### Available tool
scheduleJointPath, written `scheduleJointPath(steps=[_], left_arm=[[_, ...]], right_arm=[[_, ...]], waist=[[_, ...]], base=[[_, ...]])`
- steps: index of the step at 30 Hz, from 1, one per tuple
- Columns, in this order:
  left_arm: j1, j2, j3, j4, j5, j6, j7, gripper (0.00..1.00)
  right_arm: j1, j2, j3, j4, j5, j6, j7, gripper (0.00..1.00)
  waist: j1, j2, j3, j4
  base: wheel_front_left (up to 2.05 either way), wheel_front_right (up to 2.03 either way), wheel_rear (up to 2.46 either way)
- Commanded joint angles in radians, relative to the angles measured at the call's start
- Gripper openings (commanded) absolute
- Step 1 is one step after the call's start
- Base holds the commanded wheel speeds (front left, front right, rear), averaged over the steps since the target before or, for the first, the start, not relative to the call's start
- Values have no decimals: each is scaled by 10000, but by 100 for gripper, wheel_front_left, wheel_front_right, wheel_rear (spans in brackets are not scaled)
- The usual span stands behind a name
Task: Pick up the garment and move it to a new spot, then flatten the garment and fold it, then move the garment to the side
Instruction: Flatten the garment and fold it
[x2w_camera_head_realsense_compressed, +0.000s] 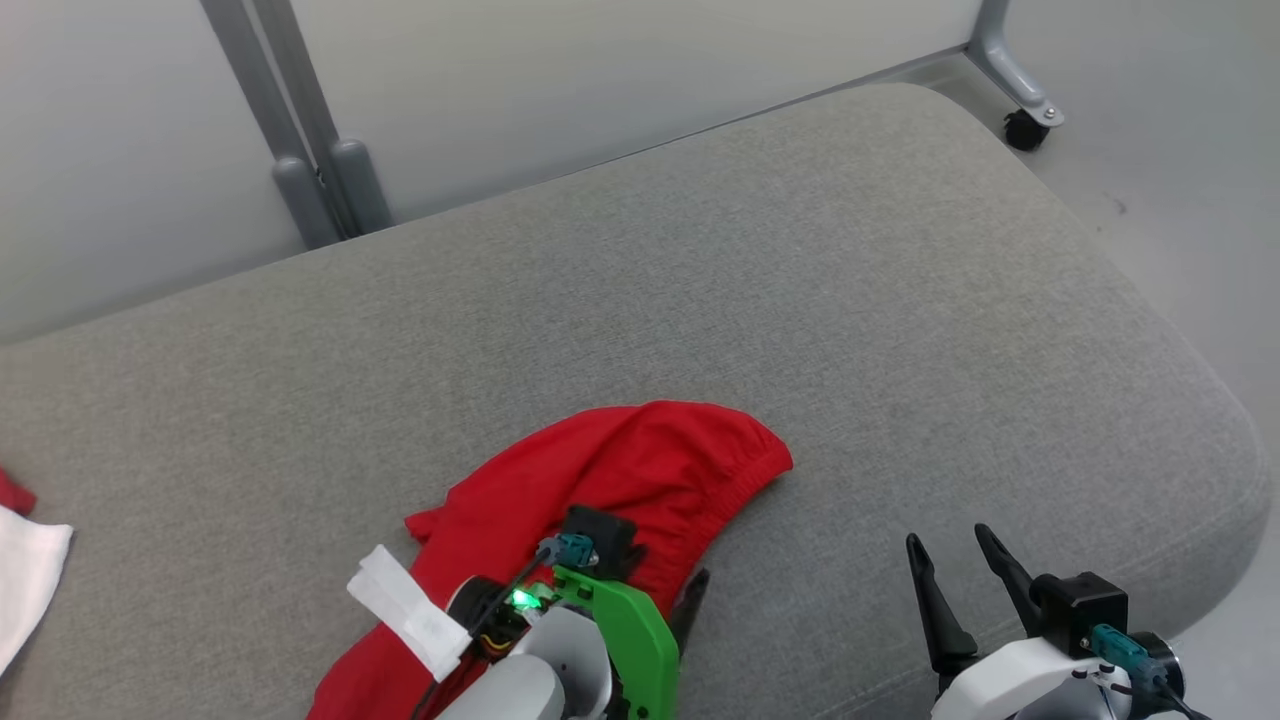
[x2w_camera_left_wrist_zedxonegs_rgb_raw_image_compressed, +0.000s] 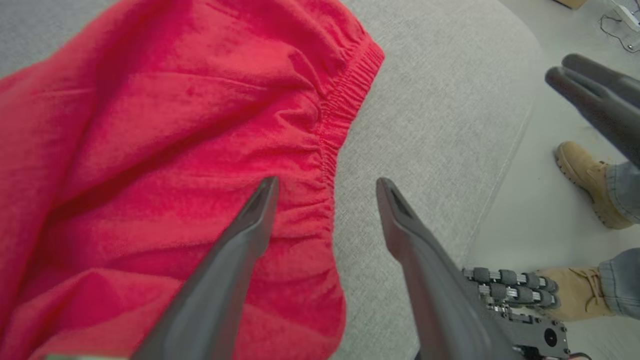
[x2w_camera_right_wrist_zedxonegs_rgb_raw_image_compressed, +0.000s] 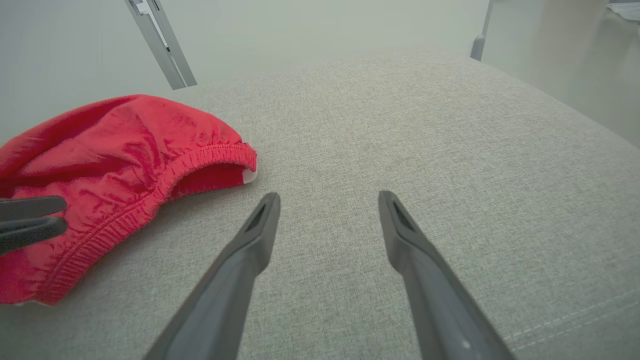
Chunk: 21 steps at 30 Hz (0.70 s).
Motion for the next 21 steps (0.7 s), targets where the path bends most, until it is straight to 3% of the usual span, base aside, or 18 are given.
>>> scheduleJointPath(steps=[1,2,3,4,10,15,18,21], left_arm=[[-319,35,-32,447,181,37,33,70],[-371,-11,-50,759,151,57,55,47],[-486,-49,-94,1115,198,93,30,31],[-608,-67,-127,1382,288,151,-31,0],[-902,-174,267,2280,-441,-37,-679,0],[-999,-251,894,1670,-2519,-308,-1400,0],[-1110,-232,978,1181,-4198,-44,-1672,0],[-1362,-232,751,1347,-4818,360,-2210,0]], right_arm=[[-60,14,21,15,62,-10,-9,100],[-71,21,14,15,70,-10,-9,100],[-93,29,10,23,73,-10,-9,100],[-114,36,6,26,76,-10,-9,100],[-162,81,-84,16,70,-10,-9,100],[-247,81,27,54,16,-10,-8,100],[-329,55,131,101,37,-10,-9,100],[-440,25,207,136,78,-10,-9,100]], waist=[[0,0,223,-326],[0,0,242,-350],[0,0,265,-385],[0,0,280,-401],[0,0,314,-367],[0,0,335,-316],[0,0,376,-355],[0,0,421,-421]], base=[[0,0,0],[0,0,0],[0,0,0],[0,0,0],[0,0,0],[0,0,0],[0,0,0],[0,0,0]])
